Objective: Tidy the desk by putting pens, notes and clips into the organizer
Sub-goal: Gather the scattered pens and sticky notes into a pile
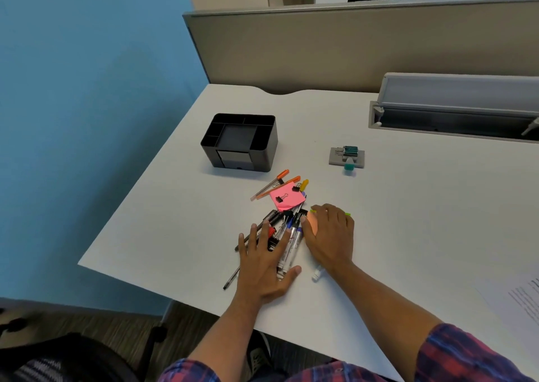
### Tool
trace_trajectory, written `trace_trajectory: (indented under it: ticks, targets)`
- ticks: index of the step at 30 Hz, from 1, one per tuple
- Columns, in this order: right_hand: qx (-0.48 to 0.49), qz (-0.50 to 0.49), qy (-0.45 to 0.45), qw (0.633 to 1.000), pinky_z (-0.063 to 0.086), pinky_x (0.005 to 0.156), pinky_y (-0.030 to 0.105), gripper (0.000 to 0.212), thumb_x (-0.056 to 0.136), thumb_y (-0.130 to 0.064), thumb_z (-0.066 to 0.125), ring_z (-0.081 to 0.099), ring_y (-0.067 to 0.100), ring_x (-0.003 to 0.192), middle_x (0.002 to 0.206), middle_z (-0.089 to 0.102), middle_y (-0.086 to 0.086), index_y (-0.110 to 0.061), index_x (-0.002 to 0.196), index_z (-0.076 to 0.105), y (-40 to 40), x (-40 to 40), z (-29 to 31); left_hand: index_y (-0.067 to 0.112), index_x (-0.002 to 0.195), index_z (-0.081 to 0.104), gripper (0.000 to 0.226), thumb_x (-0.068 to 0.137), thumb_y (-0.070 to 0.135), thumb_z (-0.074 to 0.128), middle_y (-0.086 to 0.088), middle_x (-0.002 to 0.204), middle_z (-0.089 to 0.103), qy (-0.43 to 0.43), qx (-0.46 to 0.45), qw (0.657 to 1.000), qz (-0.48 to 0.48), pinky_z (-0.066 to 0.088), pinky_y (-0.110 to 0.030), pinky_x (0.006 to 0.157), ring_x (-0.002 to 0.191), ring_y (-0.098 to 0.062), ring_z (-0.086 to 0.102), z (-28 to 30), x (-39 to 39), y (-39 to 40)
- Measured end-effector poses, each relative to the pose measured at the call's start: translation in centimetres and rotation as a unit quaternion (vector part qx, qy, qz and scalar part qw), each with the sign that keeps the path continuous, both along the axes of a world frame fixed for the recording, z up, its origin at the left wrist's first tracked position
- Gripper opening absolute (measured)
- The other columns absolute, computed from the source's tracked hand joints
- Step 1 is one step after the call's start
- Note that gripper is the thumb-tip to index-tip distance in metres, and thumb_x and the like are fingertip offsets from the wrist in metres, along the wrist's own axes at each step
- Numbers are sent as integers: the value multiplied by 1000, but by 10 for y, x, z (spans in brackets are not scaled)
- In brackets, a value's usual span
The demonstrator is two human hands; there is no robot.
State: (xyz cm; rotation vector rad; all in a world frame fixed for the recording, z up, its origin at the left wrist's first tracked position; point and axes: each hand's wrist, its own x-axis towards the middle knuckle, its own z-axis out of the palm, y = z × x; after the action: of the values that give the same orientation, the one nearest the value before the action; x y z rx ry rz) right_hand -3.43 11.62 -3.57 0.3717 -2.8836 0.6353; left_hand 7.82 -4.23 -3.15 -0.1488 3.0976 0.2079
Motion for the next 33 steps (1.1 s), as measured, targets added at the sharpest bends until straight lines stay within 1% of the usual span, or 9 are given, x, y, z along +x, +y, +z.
trace_trajectory:
  ticks: [5, 10, 13, 16, 19, 24, 26, 30, 33]
  targets:
    - [-16, 117, 0, 993, 37, 108, 43, 50, 95, -47, 47, 46, 26, 132, 144, 52, 6, -20, 137, 53, -29, -40, 20, 43, 157, 19, 79, 88, 78, 33, -12, 167, 17, 12, 9, 1000, 1, 10, -63, 120, 153, -40, 11, -1, 0, -4]
    - [103, 252, -92, 958, 15, 123, 44, 68, 100, -55, 36, 9, 21, 153, 167, 9, 2, -24, 158, 18, -62, -87, 31, 40, 157, 25, 74, 91, 71, 38, -11, 166, 21, 31, 10, 999, -4, 15, -63, 118, 153, -38, 15, -5, 3, -8]
    - [167, 266, -138, 939, 4, 123, 45, 71, 100, -61, 28, -2, 21, 154, 167, 1, 0, -26, 159, 9, -73, -97, 31, 40, 157, 26, 69, 93, 66, 37, -10, 166, 22, 32, 9, 999, -5, 16, -62, 118, 153, -36, 15, -8, 2, -16]
    - [195, 290, -170, 922, 8, 123, 45, 70, 100, -61, 27, 4, 23, 154, 167, 6, 1, -23, 159, 16, -78, -92, 32, 38, 156, 31, 65, 95, 59, 41, -10, 163, 28, 42, 6, 999, -7, 20, -62, 117, 151, -37, 21, -12, 0, -29]
    - [180, 327, -148, 916, 10, 123, 43, 66, 102, -59, 27, 11, 22, 153, 166, 13, 1, -25, 158, 20, -74, -81, 36, 36, 155, 34, 63, 95, 56, 42, -11, 162, 30, 45, -5, 999, -3, 17, -61, 119, 150, -38, 23, -12, -2, -44]
    - [58, 359, -63, 929, 21, 121, 44, 66, 100, -65, 25, 30, 20, 147, 163, 26, -2, -31, 156, 27, -16, -65, 38, 32, 152, 41, 61, 95, 54, 43, -13, 159, 34, 51, -9, 999, -6, 7, -60, 122, 149, -39, 24, -11, -7, -50]
    - [55, 443, -16, 895, 27, 118, 45, 68, 99, -65, 31, 30, 18, 147, 164, 24, -3, -29, 156, 27, 17, -60, 39, 31, 150, 45, 61, 93, 53, 44, -14, 158, 36, 57, -12, 998, -9, 8, -60, 121, 148, -39, 27, -11, -8, -49]
    - [196, 653, 2, 731, 6, 124, 43, 90, 91, -72, 44, 9, 19, 154, 167, 4, 0, -23, 159, 11, 62, -51, 45, 31, 150, 44, 61, 93, 54, 43, -14, 158, 36, 58, -21, 998, -8, 9, -60, 121, 148, -39, 26, -10, -7, -50]
    - [246, 736, 22, 631, 7, 124, 46, 103, 83, -78, 50, 5, 21, 154, 167, 2, 4, -21, 160, 10, 85, -41, 44, 31, 151, 43, 61, 94, 54, 42, -14, 158, 36, 60, -17, 998, -4, 10, -60, 121, 148, -39, 25, -8, -7, -47]
